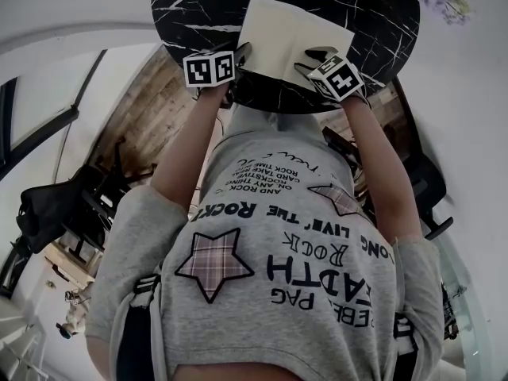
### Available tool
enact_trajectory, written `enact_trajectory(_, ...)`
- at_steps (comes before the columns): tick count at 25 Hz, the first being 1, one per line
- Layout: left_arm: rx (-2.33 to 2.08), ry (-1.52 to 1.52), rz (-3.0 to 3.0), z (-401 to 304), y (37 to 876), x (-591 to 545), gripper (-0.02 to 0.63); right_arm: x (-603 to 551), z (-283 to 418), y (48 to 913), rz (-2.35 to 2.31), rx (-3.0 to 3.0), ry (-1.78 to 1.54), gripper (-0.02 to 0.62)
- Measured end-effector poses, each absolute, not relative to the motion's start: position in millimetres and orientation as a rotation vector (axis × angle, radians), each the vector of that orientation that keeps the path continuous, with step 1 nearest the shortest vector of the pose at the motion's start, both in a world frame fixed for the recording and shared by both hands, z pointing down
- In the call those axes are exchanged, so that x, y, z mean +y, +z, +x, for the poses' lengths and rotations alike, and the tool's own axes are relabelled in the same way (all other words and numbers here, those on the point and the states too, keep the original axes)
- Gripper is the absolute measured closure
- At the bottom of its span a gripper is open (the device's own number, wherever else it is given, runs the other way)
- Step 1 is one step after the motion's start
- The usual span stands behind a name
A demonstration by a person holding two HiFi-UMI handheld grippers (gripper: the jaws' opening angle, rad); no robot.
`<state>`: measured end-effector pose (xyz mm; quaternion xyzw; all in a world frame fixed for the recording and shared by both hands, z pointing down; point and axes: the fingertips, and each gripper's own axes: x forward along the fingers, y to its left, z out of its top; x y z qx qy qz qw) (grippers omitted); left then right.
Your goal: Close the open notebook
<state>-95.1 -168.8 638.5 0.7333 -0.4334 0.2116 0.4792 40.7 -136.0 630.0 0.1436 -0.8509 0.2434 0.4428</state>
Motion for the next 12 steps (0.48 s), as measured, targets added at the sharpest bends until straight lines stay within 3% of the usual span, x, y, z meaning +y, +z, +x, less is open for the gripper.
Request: enact_trajectory(12, -0.942, 0.455, 1.765, -66.9, 625.7, -161.6, 0.463, -136.0, 40.3, 629.6, 0.369, -2.122, 0.579, 0.425)
